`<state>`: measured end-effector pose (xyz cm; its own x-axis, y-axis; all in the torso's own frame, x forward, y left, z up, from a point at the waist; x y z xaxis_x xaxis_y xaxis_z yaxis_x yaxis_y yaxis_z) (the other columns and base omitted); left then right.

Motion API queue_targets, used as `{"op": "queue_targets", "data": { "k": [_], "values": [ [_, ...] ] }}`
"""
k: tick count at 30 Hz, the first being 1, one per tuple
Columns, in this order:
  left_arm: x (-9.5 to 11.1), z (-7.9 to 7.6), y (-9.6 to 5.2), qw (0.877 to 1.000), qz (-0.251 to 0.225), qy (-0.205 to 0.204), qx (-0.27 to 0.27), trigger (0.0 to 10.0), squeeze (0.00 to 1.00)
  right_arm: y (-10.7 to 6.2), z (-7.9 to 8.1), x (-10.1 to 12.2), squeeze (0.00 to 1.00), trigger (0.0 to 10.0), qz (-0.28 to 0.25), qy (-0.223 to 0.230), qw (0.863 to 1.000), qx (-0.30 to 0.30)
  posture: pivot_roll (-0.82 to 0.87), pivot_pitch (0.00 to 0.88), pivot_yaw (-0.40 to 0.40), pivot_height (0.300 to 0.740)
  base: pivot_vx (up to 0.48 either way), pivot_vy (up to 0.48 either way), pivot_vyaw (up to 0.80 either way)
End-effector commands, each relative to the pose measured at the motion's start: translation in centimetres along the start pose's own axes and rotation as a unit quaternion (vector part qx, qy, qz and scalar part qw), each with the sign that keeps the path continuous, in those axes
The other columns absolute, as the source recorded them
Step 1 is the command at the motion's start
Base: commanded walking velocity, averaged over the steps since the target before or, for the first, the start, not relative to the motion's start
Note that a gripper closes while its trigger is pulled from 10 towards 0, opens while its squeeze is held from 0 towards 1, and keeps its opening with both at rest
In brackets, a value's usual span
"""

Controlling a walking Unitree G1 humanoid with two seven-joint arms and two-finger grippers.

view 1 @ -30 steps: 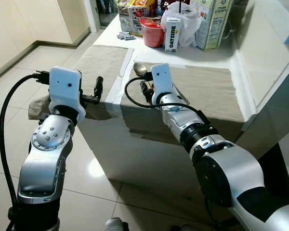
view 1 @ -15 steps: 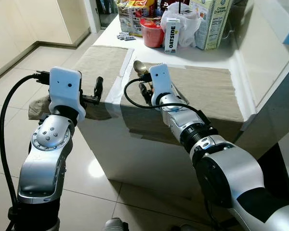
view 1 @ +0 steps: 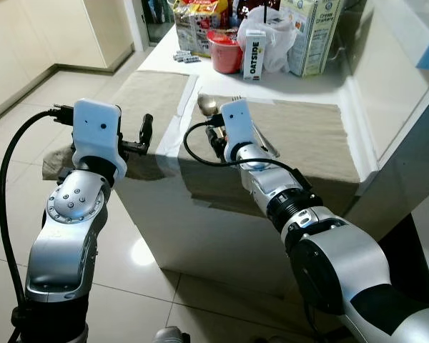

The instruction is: Setting the table

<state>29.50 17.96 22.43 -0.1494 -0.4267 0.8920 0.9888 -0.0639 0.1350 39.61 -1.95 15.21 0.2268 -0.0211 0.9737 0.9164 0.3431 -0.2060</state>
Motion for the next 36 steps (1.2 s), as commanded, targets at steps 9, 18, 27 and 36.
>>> {"op": "queue_targets", "data": {
  "k": [9, 18, 27, 36],
  "values": [
    [0.1, 0.3, 0.1, 1.000, 0.001, 0.000, 0.002, 10.0, 0.00, -0.8, 0.4, -4.9, 0.00, 0.0, 0.089, 0.016, 0.996, 0.016, 0.17, 0.080, 0.057, 0.740, 0.000, 0.000, 0.00],
    [0.1, 0.4, 0.1, 1.000, 0.001, -0.001, 0.004, 10.0, 0.00, -0.7, 0.6, -4.2, 0.00, 0.0, 0.070, 0.011, 0.997, 0.022, 0.17, 0.085, 0.055, 0.740, 0.000, 0.000, 0.00],
    [0.1, 0.4, 0.2, 1.000, 0.001, -0.002, 0.006, 10.0, 0.00, 0.0, 1.2, 1.0, 0.00, 0.0, -0.055, -0.055, 0.997, 0.023, 0.17, 0.089, 0.054, 0.740, 0.000, 0.000, 0.00],
    [0.2, 0.3, 0.3, 1.000, -0.001, -0.003, 0.004, 10.0, 0.00, -0.1, 1.9, 5.4, 0.00, 0.0, -0.147, -0.041, 0.988, 0.031, 0.16, 0.089, 0.055, 0.740, 0.000, 0.000, 0.00]
  ]
}}
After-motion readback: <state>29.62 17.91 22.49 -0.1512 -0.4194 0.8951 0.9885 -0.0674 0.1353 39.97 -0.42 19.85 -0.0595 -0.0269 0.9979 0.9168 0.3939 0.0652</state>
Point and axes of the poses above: a point about 5 cm out from each wrist's last joint towards the gripper, its own y axis pointing out of the wrist towards the gripper, its own x axis along the axis of the wrist's last joint, z = x × y, the point moved 1 cm from there along y, pointing out of the wrist towards the gripper, and after that the axes turned 12 degrees about y, right-handed, at the moved point
